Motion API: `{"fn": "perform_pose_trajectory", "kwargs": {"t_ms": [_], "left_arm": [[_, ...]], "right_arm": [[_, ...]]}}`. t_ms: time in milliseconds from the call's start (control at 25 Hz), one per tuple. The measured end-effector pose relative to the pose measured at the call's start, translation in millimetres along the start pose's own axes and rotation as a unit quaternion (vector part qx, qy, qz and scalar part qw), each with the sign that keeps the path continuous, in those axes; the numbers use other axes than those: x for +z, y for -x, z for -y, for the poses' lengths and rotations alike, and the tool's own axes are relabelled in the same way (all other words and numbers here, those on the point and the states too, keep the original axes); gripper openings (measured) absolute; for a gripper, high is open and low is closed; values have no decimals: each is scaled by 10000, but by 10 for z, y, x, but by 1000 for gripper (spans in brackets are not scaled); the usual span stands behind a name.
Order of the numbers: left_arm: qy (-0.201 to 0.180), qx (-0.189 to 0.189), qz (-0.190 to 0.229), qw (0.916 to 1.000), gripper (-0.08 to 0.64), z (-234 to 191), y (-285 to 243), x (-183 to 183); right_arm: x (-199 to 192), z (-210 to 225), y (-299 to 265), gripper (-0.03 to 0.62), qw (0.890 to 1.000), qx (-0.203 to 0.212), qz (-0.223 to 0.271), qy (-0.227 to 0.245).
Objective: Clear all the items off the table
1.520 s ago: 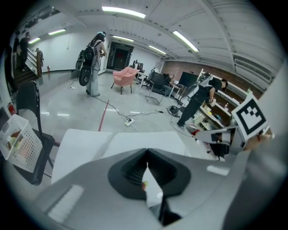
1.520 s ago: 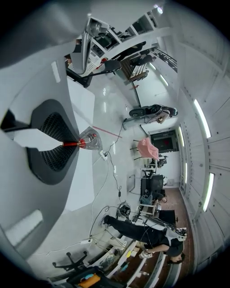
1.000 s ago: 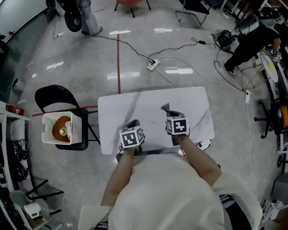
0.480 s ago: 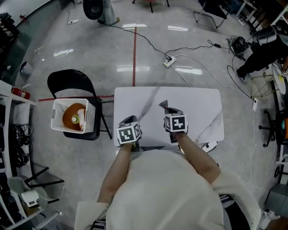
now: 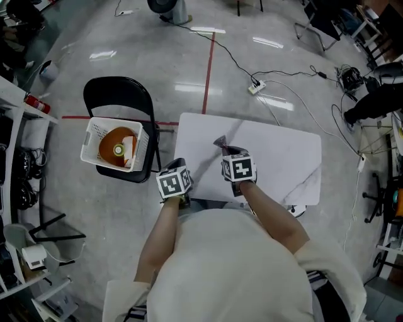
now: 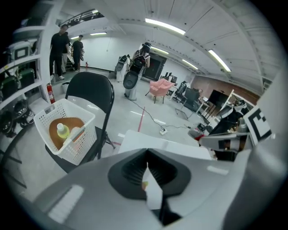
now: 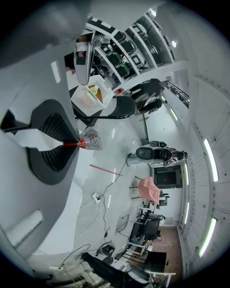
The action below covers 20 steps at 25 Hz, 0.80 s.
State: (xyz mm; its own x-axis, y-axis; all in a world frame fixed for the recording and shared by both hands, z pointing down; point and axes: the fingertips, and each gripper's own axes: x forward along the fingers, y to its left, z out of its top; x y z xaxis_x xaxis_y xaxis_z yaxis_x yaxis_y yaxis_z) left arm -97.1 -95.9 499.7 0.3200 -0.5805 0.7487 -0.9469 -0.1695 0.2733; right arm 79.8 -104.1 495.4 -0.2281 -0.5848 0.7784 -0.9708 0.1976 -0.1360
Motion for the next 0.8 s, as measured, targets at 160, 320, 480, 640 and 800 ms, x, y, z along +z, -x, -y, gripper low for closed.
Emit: {"fn": "perform_pose_trajectory", "kwargs": {"t_ms": [160,320,480,640,800], "left_arm": [[232,194,85,9995,9,-371,91,4],[478,404,173,9979,9,-764,187,39],[727,610,235,9952,9,-1137,248,16],[971,778,323,9917,9,-1446,301,47],[1173,925,381,9880,9,-1713,355,60]], "right_arm": [[148,-395,-176,23,9994,240,-36,259],[313,-810,-364,23,9975,494,-37,498],[400,-1196,-555,23,9945,725,-90,747],[493,-1518,-705,23,9910,917,-170,961],[542,-1806,-844,23,9870,1100,-256,1146]]}}
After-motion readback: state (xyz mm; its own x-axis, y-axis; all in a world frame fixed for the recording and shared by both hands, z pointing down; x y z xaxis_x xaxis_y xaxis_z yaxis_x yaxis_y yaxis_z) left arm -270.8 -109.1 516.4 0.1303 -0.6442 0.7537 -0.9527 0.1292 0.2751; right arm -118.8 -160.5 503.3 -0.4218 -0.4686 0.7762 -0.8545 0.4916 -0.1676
